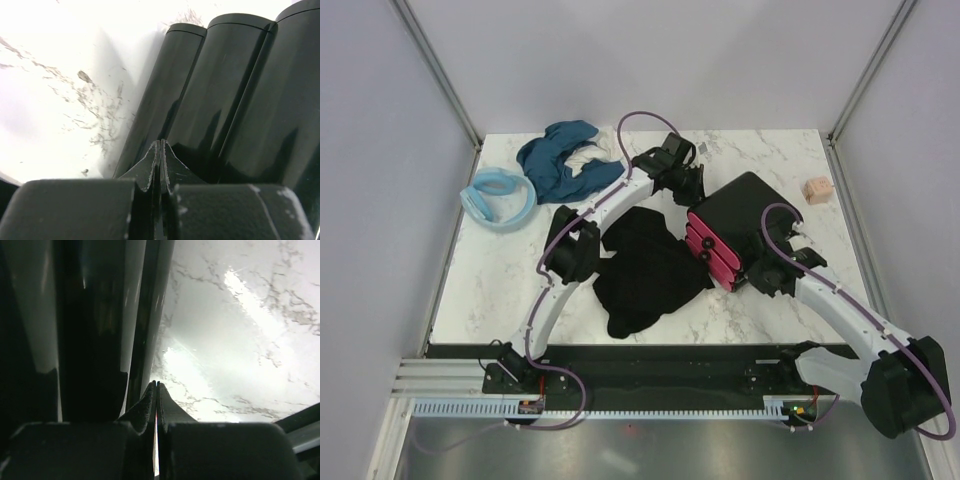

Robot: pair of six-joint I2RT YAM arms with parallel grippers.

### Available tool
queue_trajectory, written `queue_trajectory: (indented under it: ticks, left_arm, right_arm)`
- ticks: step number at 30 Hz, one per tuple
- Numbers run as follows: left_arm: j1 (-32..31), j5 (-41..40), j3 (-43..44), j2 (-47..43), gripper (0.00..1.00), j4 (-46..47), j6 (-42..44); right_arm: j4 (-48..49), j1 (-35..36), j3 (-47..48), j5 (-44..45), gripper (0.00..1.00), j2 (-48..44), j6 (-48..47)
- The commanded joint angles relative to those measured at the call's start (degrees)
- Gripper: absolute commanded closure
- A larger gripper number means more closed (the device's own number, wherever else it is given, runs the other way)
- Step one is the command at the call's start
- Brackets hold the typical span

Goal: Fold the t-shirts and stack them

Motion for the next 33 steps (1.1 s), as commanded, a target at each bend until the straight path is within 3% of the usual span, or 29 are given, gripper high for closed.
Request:
queue_trajectory:
  ticks: [1, 16, 21, 23, 26, 27, 28, 33]
  left_arm:
    - [-15.7, 18.4, 3.6, -1.0, 0.98, -7.2, -2.0]
    - [-17.0, 21.5, 7.6, 1.8, 0.98, -7.3, -3.6]
    - [-17.0, 22.2, 6.3, 0.9, 0.98, -7.7, -1.4]
    - [-16.5, 19.1, 4.7, -0.2, 0.83, -8.9, -1.0]
    - [-14.7, 10.6, -1.3, -4.5, 0.63, -9.4, -0.9]
    - [-14.0, 8.4, -4.8, -7.5, 0.62, -9.3, -1.3]
    - [-12.8, 6.1, -6.4, -8.9, 0.62, -9.5, -1.5]
    - [-8.9, -5.8, -15.2, -17.5, 0.62, -9.1, -3.1]
  right_arm:
    - [18.1, 2.2, 2.5, -0.2, 1.00, -1.4, 1.4]
    - [7.2, 1.0, 3.3, 10.4, 1.00, -3.5, 6.8]
    - [5.0, 0.0, 5.9, 10.0, 0.99, -1.8, 0.7]
    - [4.5, -0.1, 7.8, 9.6, 0.93, -1.7, -1.6]
    - [4.5, -0.1, 10.2, 9.8, 0.70, -3.1, -6.1]
    - [4.3, 0.0, 11.8, 9.7, 0.46, -3.6, -7.4]
    - [4.1, -0.1, 12.5, 10.0, 0.37, -4.9, -9.4]
    - [3.7, 0.0, 18.7, 10.3, 0.37, -7.9, -16.5]
